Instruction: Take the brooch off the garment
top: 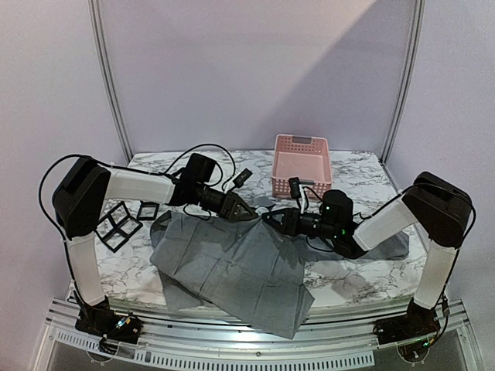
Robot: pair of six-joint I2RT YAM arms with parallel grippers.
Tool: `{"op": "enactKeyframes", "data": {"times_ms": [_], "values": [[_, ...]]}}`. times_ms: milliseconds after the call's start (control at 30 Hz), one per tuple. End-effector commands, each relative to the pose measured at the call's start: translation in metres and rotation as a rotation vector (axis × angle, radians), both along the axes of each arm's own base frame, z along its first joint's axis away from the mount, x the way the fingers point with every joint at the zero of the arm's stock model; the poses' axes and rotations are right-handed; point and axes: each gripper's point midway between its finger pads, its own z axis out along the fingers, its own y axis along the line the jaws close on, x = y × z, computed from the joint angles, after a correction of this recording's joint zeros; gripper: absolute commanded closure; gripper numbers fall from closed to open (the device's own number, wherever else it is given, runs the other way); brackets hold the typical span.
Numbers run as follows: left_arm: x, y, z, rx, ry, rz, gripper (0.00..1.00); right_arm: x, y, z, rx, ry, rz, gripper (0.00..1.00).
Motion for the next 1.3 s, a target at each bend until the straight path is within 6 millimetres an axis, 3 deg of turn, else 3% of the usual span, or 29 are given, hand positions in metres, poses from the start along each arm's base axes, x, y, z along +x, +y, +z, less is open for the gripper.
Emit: {"op": "enactKeyframes", "data": {"times_ms": [0,500,733,900,1267], "values": [[-0.003,-0.007,0.012,-0.02,-0.029,-0.025,1.0,0.002,0.004,0.002,0.015,-0.004,0.019,0.69],[-0.004,-0.007,0.013,-0.021,-0.036,-0.029,1.0,0.003,0.01,0.0,0.015,0.013,0.041,0.84],[-0.005,-0.007,0.015,-0.025,-0.048,-0.034,1.0,0.004,0.015,-0.002,0.016,0.039,0.06,0.97],[-0.008,-0.005,0.012,-0.005,-0.03,-0.037,1.0,0.006,0.019,-0.005,0.017,0.067,0.071,0.98],[-0.011,-0.007,0.013,-0.009,-0.03,-0.047,1.0,0.029,0.02,-0.038,-0.103,0.172,-0.029,0.98]]}}
